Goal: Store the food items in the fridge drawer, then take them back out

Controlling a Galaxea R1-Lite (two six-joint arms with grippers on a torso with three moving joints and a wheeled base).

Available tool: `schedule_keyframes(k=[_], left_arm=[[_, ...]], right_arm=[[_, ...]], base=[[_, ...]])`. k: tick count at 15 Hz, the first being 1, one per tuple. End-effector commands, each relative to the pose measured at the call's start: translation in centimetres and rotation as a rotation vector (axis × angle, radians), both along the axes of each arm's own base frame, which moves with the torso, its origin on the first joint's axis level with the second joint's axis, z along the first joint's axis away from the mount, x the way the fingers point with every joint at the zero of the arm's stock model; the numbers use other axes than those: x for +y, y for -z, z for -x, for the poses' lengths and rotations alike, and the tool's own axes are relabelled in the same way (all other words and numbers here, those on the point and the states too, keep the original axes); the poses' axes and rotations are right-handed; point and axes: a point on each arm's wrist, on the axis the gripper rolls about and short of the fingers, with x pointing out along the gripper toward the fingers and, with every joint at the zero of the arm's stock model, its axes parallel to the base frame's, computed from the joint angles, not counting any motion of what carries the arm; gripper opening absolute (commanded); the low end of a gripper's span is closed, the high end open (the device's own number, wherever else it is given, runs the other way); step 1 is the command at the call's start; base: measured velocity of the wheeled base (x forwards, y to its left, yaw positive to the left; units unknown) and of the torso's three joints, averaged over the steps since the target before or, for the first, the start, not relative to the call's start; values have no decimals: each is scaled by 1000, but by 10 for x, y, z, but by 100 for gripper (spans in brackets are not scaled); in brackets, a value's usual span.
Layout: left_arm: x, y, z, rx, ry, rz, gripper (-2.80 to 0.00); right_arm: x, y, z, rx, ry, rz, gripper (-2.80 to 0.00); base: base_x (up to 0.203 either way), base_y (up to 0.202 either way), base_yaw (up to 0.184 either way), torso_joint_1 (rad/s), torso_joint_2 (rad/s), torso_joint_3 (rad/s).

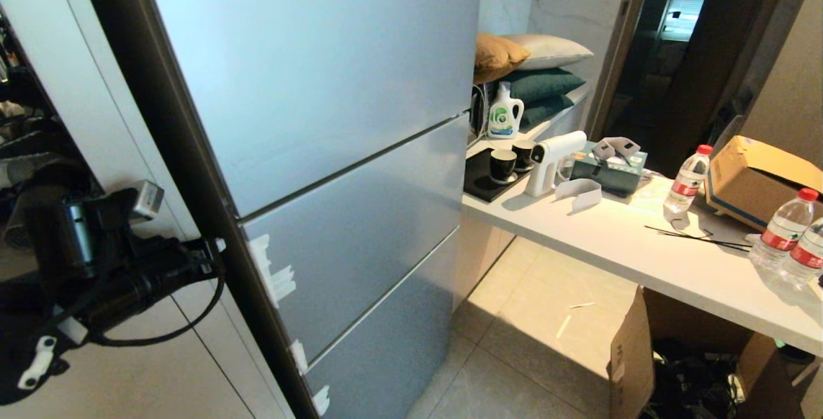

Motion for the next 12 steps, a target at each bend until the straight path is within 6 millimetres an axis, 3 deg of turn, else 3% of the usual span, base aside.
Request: schedule_keyframes(k=[1, 12], left_arm=[[-1, 1, -1, 3, 23, 12, -280], [-18, 6, 3, 27, 67, 89, -280]], right_arm=[[0, 0, 0, 2, 0, 0, -280], [0, 0, 0, 2, 0, 0, -280]], base=[[0, 0, 0, 0, 0, 0], [0, 0, 0, 0, 0, 0]])
